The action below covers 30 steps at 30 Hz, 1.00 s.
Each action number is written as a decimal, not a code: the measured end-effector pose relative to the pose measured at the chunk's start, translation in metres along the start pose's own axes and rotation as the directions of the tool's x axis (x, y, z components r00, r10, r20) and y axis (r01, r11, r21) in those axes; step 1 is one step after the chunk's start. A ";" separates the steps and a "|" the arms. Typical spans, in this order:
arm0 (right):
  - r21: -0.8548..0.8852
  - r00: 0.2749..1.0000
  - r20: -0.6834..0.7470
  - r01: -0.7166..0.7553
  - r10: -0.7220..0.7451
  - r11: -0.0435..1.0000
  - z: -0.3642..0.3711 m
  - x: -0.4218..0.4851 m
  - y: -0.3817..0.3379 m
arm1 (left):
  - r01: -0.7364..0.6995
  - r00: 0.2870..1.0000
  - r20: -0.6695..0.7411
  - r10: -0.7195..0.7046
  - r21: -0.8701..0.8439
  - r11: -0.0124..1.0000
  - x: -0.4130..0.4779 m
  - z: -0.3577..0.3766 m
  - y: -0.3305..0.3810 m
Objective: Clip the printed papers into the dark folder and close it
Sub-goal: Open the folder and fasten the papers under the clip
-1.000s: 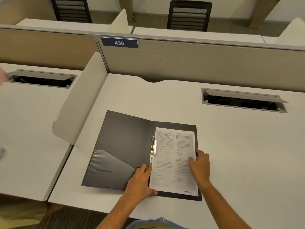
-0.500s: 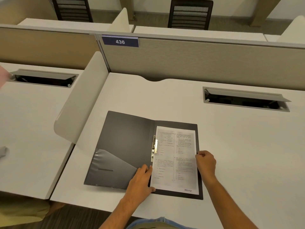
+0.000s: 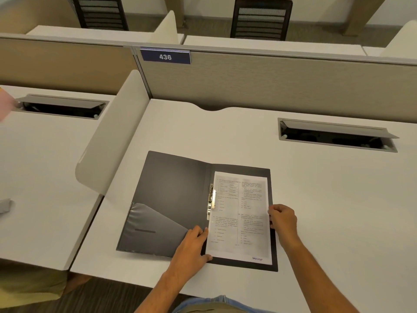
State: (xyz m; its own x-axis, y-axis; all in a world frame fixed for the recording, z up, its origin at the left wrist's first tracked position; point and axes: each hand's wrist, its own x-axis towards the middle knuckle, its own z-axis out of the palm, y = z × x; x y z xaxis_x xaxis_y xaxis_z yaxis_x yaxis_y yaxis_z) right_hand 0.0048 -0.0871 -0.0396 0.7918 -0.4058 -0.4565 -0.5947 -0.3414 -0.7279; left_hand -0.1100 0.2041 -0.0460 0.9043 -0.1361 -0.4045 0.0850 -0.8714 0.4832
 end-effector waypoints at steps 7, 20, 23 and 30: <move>-0.001 0.999 0.048 0.011 -0.011 1.000 -0.001 -0.006 -0.006 | 0.017 1.000 -0.009 -0.017 -0.008 1.000 0.000 0.005 -0.002; 0.210 0.970 0.220 -0.153 0.106 0.966 -0.016 -0.008 -0.010 | 0.022 1.000 0.011 -0.021 -0.045 0.999 0.005 0.008 -0.010; 0.198 0.967 0.232 -0.157 0.109 0.968 -0.015 -0.010 -0.011 | 0.023 1.000 0.016 -0.022 -0.070 0.997 0.005 0.010 -0.013; 0.215 0.968 0.231 -0.147 0.096 0.966 -0.014 -0.009 -0.006 | 0.009 1.000 0.029 -0.006 -0.123 0.992 0.003 0.006 -0.016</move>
State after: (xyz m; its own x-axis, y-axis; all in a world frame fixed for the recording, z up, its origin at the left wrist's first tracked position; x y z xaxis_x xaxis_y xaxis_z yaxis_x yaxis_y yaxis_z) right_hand -0.0002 -0.0930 -0.0238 0.7418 -0.2298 -0.6300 -0.6605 -0.0879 -0.7456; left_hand -0.1107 0.2147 -0.0591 0.8912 -0.1449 -0.4299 0.1442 -0.8080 0.5712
